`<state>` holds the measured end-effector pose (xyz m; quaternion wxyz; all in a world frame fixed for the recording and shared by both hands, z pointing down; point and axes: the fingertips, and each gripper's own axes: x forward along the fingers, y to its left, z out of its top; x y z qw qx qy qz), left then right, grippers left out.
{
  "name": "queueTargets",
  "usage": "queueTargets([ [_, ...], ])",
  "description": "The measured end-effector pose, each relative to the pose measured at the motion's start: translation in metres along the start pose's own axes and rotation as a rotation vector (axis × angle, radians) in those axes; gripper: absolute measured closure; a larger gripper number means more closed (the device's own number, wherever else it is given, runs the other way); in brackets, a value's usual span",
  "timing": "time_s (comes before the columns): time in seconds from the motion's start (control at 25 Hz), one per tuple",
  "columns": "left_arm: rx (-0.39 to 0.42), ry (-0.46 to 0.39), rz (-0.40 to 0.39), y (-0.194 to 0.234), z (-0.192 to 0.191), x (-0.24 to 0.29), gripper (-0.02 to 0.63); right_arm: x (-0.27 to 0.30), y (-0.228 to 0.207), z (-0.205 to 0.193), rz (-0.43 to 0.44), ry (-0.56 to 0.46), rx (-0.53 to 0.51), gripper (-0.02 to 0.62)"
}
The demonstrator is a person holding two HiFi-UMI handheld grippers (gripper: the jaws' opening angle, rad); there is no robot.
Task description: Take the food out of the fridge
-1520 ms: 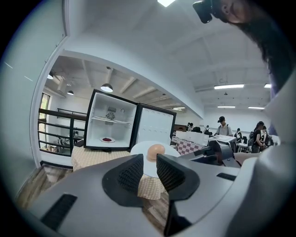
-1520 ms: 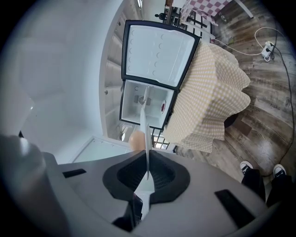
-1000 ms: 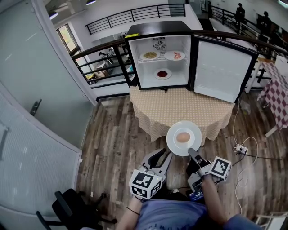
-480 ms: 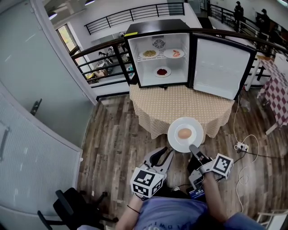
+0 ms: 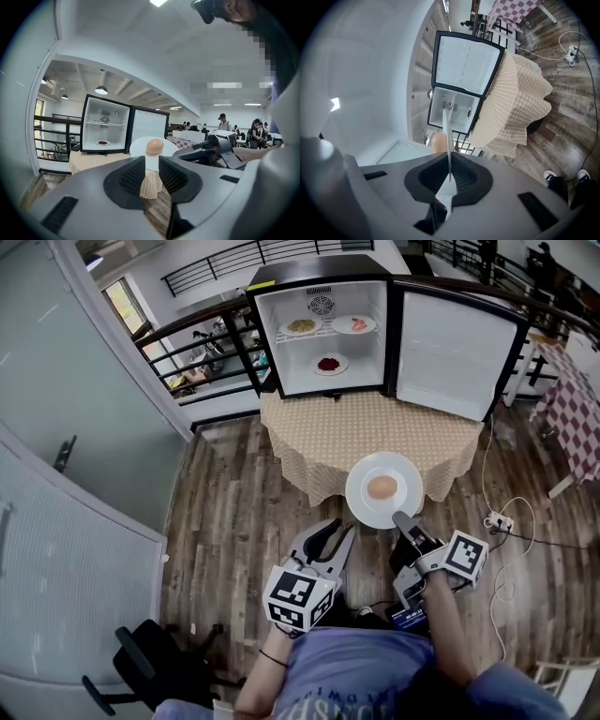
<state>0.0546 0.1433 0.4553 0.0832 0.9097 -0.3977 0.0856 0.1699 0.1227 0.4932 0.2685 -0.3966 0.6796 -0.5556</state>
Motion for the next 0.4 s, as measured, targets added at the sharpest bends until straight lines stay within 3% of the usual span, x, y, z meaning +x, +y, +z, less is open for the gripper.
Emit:
queueTargets([
  [0.4,-0.016,-0.012,0.019,0.0097,-0.0039,-0.0050,0.508,0.0049,0.0023,-0.0044,0.009,0.013,-0.018,0.571],
])
